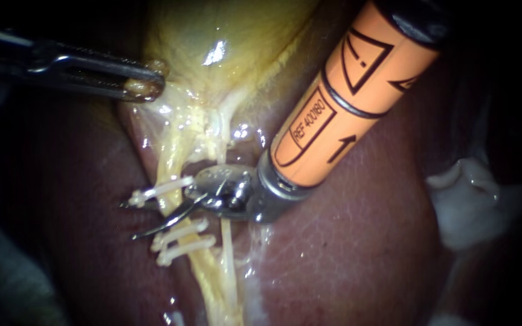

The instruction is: Go to the cutting position left tube

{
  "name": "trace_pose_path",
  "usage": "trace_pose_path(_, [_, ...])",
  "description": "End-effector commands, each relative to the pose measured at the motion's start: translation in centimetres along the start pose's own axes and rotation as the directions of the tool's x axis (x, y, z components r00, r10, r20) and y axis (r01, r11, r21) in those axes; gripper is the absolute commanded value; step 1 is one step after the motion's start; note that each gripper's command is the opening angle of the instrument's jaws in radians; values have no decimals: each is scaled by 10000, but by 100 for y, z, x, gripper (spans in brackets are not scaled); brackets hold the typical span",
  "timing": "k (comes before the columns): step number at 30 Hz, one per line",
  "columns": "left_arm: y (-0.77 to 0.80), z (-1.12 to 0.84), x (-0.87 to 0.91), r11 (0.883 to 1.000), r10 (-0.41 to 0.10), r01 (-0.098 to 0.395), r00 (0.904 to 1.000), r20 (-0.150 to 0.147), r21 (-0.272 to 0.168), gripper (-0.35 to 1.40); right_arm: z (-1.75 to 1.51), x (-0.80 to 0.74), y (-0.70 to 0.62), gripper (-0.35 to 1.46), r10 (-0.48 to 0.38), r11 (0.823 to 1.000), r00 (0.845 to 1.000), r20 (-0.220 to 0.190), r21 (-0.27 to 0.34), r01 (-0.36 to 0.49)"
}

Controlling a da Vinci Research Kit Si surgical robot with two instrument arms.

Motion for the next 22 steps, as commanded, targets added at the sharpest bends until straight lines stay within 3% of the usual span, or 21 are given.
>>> trace_pose_path(1, [0, 0, 0, 10000, 3, -3, 10000, 0, -6, -35, 1, 2, -4, 141, 11, 10000, 10000, -27, 53, -11])
trace_pose_path(8, [0, -1, 0, 10000, 4, -4, 10000, 0, -6, -35, 8, 11, -23, 141, 169, 9983, 9995, -263, 559, -154])
trace_pose_path(22, [0, 0, 0, 10000, 2, -2, 10000, -1, -5, -35, 11, 11, -27, 141, 214, 9976, 9994, -266, 664, -196])
